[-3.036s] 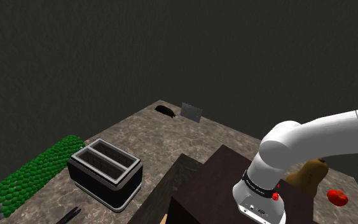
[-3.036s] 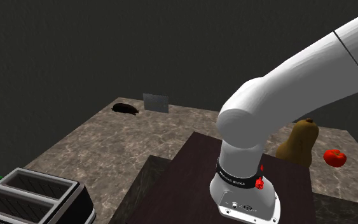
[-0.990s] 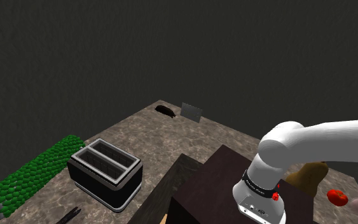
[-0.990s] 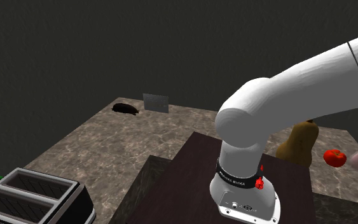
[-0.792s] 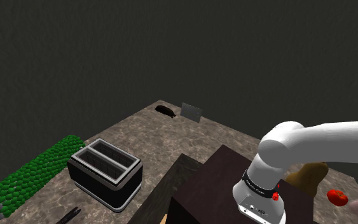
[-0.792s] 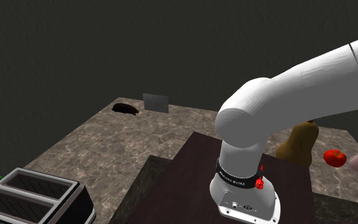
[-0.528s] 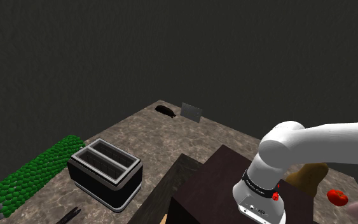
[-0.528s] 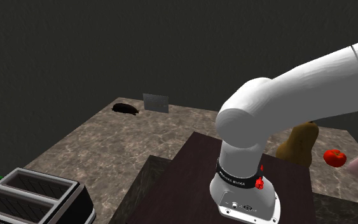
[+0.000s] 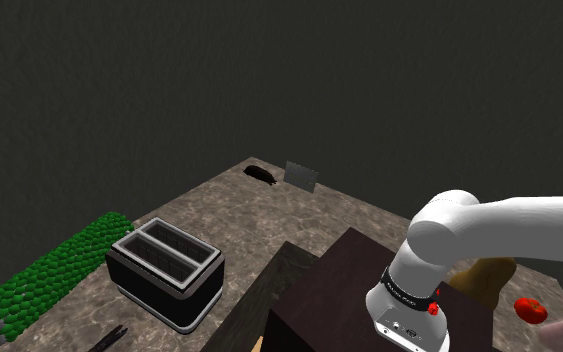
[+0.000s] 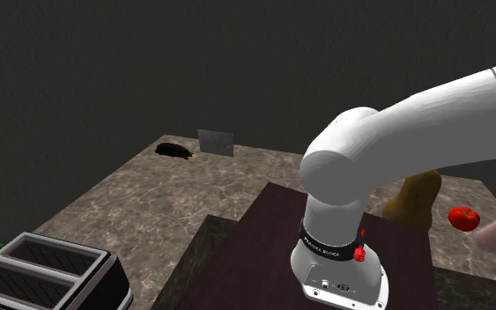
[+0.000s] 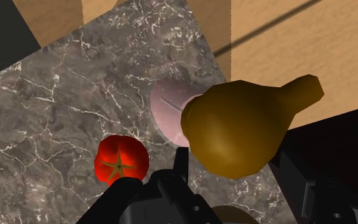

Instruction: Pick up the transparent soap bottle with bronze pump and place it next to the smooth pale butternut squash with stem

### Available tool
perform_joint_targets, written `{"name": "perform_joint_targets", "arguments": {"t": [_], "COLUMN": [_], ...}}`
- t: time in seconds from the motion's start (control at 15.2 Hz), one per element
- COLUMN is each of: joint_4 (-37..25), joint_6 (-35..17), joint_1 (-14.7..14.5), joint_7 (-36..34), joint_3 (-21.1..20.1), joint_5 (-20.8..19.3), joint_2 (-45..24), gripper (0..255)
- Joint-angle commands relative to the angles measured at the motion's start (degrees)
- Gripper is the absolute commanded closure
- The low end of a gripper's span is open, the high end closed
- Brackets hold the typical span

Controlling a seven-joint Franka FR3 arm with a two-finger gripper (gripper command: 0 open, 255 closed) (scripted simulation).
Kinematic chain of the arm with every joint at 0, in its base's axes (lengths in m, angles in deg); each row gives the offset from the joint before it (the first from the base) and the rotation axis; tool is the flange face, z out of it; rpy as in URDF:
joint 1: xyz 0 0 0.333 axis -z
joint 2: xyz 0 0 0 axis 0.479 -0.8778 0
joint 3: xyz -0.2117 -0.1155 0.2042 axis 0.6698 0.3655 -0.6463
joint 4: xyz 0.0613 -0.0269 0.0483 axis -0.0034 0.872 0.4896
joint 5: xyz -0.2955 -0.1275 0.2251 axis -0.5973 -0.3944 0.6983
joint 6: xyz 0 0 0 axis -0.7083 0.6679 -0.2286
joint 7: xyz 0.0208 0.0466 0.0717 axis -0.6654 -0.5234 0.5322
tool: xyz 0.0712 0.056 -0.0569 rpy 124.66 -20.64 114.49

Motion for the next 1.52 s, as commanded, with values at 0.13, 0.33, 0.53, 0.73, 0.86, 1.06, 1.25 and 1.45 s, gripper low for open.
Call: {"name": "perform_joint_targets", "arguments": {"t": [0.13,0.33,0.53,0.73,0.86,1.06,1.25,1.45], "joint_4": [0.1,0.1,0.1,0.1,-0.7,-1.7,-1.7,-1.7], "joint_6": [-0.2,-0.2,-0.2,-0.2,1.8,3.8,3.8,3.8], "joint_1": [0.0,0.0,0.0,0.0,0.2,0.2,0.2,0.2], "joint_7": [-0.1,-0.1,-0.1,-0.1,0.6,1.2,1.2,1.2], "joint_3": [0.2,0.2,0.2,0.2,-1.6,-3.2,-3.2,-3.2], "joint_5": [-0.2,-0.2,-0.2,-0.2,1.6,3.1,3.1,3.1], "joint_2": [0.1,0.1,0.1,0.1,-1.5,-2.9,-2.9,-2.9], "gripper": [255,255,0,0,0,0,0,0]}}
